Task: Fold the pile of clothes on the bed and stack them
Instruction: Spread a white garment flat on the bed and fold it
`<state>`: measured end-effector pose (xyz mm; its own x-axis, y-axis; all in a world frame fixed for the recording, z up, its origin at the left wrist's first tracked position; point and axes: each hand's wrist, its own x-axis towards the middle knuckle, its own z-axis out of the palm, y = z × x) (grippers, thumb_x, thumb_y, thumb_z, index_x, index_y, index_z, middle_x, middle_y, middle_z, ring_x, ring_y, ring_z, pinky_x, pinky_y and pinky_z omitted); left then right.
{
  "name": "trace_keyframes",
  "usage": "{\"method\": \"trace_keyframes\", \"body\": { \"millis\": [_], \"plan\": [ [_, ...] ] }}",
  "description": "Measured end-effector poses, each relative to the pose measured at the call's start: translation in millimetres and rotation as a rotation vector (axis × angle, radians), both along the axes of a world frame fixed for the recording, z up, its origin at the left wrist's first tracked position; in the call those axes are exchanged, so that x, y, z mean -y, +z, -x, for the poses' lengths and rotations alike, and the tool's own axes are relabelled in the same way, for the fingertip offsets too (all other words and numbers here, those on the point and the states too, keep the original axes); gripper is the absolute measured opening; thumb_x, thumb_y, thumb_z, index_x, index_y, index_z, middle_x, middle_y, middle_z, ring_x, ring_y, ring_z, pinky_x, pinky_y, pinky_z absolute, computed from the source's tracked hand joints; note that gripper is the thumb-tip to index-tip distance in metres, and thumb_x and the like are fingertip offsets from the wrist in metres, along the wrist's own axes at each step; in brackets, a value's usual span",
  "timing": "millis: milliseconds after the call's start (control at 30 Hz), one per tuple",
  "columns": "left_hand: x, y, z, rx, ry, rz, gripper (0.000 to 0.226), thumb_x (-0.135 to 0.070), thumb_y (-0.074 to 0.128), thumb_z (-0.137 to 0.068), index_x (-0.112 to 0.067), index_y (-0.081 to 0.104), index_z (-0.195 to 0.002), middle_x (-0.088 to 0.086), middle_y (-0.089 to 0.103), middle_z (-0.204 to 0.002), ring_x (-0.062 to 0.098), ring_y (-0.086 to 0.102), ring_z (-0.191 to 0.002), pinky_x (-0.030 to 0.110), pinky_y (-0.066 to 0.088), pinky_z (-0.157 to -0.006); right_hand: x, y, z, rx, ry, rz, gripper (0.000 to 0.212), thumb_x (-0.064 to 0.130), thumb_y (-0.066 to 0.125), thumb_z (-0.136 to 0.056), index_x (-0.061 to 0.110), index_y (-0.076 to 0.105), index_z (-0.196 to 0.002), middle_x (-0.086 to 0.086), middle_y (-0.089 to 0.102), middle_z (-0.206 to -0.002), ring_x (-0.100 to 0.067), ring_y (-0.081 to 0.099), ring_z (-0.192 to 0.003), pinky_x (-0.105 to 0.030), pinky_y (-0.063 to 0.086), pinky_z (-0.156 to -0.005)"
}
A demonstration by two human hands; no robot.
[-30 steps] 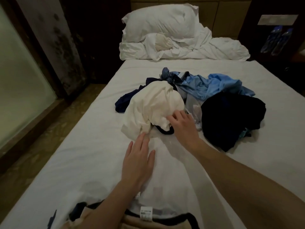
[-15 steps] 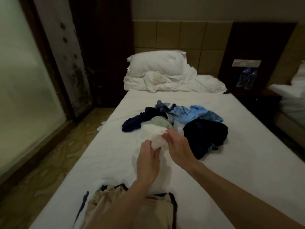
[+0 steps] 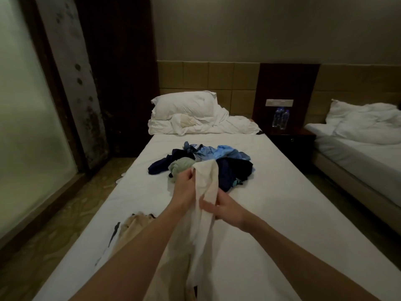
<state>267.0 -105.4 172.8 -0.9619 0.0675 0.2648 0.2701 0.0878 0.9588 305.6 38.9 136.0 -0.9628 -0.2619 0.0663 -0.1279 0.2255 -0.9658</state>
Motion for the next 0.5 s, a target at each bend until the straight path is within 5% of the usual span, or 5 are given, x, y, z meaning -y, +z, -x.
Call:
{"method": "trace_keyframes", "body": {
  "millis": [133,267,400,500],
  "plan": [
    [-3,-7,-21,-0.029,0.021,0.091,0.031,-0.011,0.049,-0.100,0.010,0.058,-0.080,0.010,0.057,-0.071,0.014,0.047,-0.067,0.030,0.039,-0.063,-24,-12,-33,-0.043,-0.185,-0.079,0.034,0.033,0.062,-0.093,0.028,0.056,-0.126,0.001,0.066,-0.117,-0.022,0.065,-0.105,-0.049,0.058,-0.085],
    [9,-6,-27,-0.120,0.055,0.281,0.018,-0.013,0.053,-0.098,-0.016,0.069,-0.090,-0.009,0.066,-0.081,0.003,0.060,-0.075,0.021,0.045,-0.065,-58,1,-46,-0.145,-0.375,-0.286,0.006,0.021,0.056,-0.099,0.019,0.053,-0.102,0.002,0.061,-0.095,-0.019,0.057,-0.090,-0.037,0.047,-0.076],
    [18,-12,-25,-0.171,0.068,0.468,0.026,-0.007,0.051,-0.099,-0.017,0.057,-0.075,-0.004,0.057,-0.071,0.010,0.051,-0.065,0.025,0.036,-0.057,-72,29,-55,-0.179,-0.394,-0.269,0.031,0.024,0.050,-0.103,-0.004,0.063,-0.097,-0.017,0.067,-0.095,-0.023,0.059,-0.087,-0.035,0.045,-0.076],
    [15,-22,-27,-0.146,0.103,0.526,0.026,0.006,0.043,-0.095,-0.013,0.061,-0.093,-0.003,0.058,-0.084,0.013,0.054,-0.077,0.022,0.041,-0.065,-71,44,-58,-0.095,-0.397,-0.066,0.039,0.027,0.047,-0.104,-0.005,0.067,-0.097,-0.010,0.070,-0.089,-0.018,0.063,-0.082,-0.031,0.048,-0.075]
  ]
}}
